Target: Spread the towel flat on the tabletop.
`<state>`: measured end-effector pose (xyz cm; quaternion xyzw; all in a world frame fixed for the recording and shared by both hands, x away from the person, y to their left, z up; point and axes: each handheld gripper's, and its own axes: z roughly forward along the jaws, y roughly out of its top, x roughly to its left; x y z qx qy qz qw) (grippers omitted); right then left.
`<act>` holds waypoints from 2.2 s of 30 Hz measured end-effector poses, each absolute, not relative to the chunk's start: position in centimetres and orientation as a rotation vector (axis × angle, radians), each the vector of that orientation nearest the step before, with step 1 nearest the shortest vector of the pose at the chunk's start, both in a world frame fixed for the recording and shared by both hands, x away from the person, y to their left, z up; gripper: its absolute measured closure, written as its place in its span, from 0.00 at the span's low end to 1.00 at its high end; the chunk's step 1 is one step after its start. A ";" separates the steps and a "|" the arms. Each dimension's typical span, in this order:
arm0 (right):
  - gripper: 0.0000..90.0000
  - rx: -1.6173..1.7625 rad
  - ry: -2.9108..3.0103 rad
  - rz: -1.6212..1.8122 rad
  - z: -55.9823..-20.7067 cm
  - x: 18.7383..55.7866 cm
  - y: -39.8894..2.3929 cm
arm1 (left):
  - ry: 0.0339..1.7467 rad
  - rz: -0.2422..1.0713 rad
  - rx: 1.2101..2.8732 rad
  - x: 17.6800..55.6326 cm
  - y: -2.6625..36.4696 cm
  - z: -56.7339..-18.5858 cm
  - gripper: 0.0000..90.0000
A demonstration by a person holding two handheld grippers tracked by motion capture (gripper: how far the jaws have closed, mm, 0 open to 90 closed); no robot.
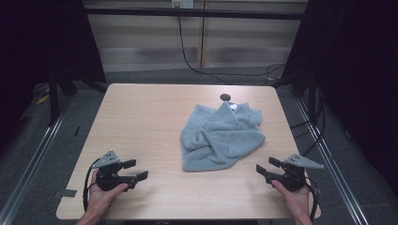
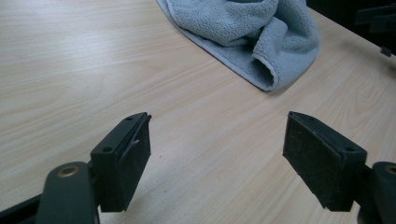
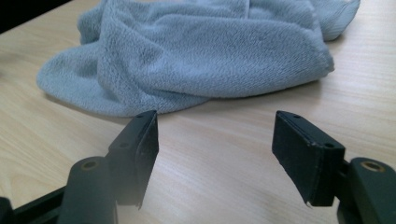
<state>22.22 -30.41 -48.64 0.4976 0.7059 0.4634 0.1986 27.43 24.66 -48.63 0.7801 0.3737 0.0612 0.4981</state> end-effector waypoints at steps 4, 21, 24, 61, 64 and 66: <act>0.37 1.399 1.992 1.301 -48.7 22.3 -30.2 | 0.900 0.133 1.881 27.6 24.7 -48.7 0.28; 0.41 1.338 2.188 1.354 -47.1 24.9 -26.9 | 0.790 0.145 1.897 28.6 22.3 -47.0 0.38; 0.43 1.303 2.231 1.353 -46.6 26.7 -26.1 | 0.781 0.139 1.915 30.0 21.1 -46.8 0.44; 0.88 1.194 2.416 1.188 -50.7 32.0 -20.8 | 0.849 0.143 1.947 31.4 20.6 -48.5 0.33; 0.88 1.172 2.441 1.203 -50.7 31.8 -20.2 | 0.839 0.141 1.951 31.4 20.5 -48.4 0.33; 0.88 1.141 2.465 1.204 -50.7 31.5 -19.3 | 0.832 0.144 1.954 31.4 20.5 -48.3 0.33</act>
